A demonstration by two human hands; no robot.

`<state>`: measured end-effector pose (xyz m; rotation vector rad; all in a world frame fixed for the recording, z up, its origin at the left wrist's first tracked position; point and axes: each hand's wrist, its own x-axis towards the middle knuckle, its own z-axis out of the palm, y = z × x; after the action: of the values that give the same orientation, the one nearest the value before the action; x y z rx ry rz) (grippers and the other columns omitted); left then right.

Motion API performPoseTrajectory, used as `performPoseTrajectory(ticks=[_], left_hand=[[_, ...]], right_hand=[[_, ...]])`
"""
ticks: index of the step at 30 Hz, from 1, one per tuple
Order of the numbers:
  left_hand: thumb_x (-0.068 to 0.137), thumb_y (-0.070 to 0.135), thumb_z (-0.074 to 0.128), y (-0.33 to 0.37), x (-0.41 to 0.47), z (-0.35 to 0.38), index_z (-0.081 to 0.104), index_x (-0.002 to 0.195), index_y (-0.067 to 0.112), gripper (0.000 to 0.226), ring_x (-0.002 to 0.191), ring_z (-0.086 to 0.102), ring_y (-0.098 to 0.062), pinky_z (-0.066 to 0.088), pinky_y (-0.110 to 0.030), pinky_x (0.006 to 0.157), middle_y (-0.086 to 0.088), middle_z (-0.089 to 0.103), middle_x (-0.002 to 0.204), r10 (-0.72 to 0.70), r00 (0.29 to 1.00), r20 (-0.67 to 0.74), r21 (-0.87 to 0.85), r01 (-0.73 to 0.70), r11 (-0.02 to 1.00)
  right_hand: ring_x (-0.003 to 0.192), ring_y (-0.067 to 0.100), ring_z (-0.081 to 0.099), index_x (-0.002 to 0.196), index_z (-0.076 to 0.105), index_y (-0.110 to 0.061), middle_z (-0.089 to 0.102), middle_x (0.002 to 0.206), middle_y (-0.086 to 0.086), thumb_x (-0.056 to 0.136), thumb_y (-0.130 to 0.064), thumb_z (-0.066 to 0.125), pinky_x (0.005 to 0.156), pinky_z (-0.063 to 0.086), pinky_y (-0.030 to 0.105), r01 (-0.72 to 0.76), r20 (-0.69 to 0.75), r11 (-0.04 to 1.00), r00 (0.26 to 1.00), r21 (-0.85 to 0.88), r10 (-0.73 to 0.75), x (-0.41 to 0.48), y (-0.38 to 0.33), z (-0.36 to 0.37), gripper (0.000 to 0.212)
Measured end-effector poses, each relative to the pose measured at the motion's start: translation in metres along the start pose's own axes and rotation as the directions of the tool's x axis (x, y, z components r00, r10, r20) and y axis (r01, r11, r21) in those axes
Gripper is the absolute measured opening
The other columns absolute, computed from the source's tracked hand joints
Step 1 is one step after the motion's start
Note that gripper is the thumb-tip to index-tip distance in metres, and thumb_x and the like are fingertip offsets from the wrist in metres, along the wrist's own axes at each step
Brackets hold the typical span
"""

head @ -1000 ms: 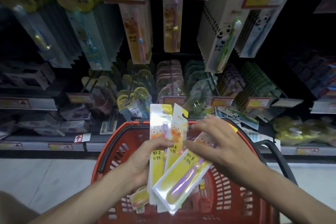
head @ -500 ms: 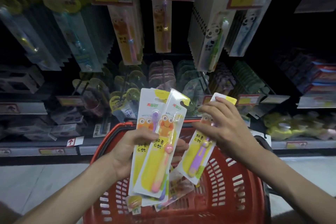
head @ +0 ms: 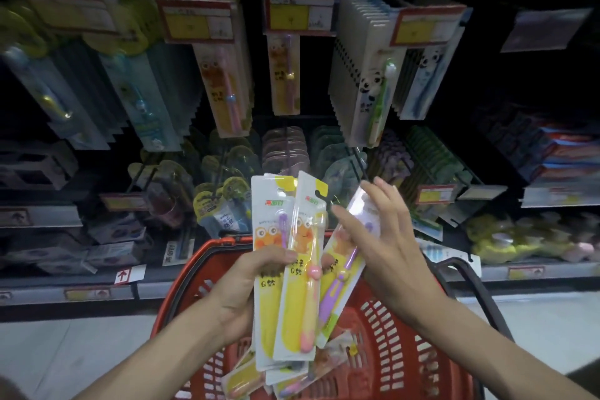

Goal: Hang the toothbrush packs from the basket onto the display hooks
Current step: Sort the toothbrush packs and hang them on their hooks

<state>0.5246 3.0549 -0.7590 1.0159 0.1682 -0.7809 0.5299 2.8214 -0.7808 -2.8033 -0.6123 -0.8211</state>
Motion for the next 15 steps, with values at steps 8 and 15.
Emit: performPoseTrajectory(ticks=[8, 15], left_hand=[[0.069, 0.018, 0.071, 0.016, 0.001, 0.006, 0.083, 0.098, 0.003, 0.035, 0.113, 0.062, -0.038, 0.047, -0.055, 0.11, -0.024, 0.069, 0.13, 0.111, 0.981, -0.157, -0.112, -0.13, 0.985], [0.078, 0.017, 0.066, 0.031, -0.003, 0.018, 0.084, 0.091, 0.002, 0.027, 0.078, 0.075, -0.032, 0.064, -0.046, 0.075, -0.018, 0.074, 0.098, 0.182, 0.979, -0.088, -0.079, -0.189, 0.979]], right_hand=[[0.118, 0.005, 0.063, 0.126, 0.067, -0.031, 0.07, 0.122, -0.016, 0.104, -0.029, 0.058, 0.104, 0.052, 0.037, -0.624, 0.422, 0.413, 0.768, 0.663, 0.482, 0.014, -0.029, -0.028, 0.024], [0.099, 0.027, 0.077, 0.106, 0.075, -0.012, 0.08, 0.103, 0.011, 0.092, -0.014, 0.076, 0.09, 0.06, 0.043, -0.625, 0.577, -0.091, 0.642, 0.775, 0.504, 0.039, -0.038, -0.027, 0.014]])
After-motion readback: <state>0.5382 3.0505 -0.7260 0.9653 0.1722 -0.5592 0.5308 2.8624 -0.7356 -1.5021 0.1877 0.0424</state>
